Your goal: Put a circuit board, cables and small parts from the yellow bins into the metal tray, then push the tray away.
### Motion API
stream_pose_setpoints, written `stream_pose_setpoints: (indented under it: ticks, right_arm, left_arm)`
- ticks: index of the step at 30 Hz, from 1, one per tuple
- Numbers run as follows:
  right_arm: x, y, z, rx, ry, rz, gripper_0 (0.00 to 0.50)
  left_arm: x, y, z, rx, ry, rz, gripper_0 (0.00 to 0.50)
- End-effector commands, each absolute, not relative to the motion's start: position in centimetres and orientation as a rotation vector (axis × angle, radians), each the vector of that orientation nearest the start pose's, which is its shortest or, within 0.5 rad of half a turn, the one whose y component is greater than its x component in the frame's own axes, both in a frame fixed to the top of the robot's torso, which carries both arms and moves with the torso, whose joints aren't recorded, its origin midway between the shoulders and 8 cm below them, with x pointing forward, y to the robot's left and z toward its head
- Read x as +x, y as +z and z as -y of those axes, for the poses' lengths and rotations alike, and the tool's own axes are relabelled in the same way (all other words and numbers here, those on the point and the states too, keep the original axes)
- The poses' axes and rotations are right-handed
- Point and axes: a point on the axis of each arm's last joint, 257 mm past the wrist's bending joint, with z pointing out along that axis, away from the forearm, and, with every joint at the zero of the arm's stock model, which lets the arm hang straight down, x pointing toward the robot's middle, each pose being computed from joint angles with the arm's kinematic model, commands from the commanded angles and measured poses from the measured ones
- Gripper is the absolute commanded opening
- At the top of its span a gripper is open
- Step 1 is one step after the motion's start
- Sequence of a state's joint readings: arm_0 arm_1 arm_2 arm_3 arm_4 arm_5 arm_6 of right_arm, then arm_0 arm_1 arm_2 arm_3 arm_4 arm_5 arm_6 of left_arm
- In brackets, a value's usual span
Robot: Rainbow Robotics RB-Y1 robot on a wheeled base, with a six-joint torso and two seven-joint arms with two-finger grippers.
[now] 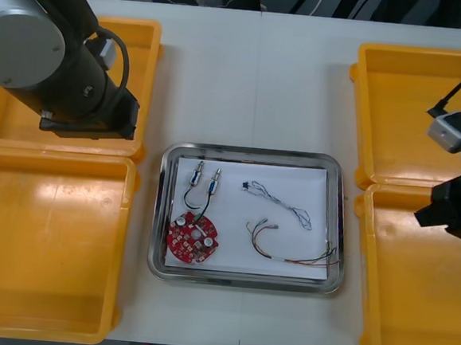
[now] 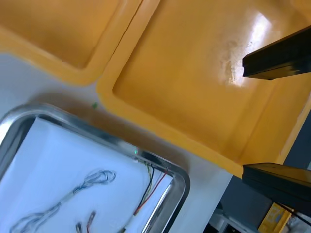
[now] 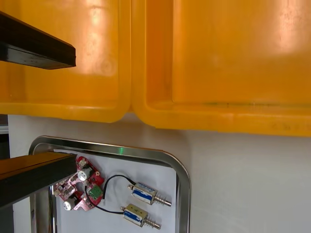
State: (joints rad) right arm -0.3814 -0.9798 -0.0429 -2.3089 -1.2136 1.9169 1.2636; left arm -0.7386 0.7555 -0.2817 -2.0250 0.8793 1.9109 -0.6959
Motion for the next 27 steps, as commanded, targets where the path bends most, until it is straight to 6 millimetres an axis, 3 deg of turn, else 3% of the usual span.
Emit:
stream_pose_setpoints:
  ticks: [1,9,16,27]
  right_arm:
    - [34.4,-12.6,23.8,-0.843,-0.048,-2.635,0.5]
    - [33.6,-13.9,17.5,-1.072,0.028,-2.545,0.5]
    - [33.0,-14.9,13.4,-1.205,0.066,-2.478,0.5]
    - [32.1,-18.1,6.9,-1.394,0.08,-2.317,0.5]
  left_arm:
    - [45.0,-9.3,-22.9,0.02,-0.058,-2.63,0.5]
    - [44.0,-9.1,-25.8,0.012,-0.058,-2.635,0.5]
    - [42.9,-9.1,-27.5,0.001,-0.061,-2.639,0.5]
    - [40.7,-9.5,-30.5,-0.026,-0.063,-2.633,0.5]
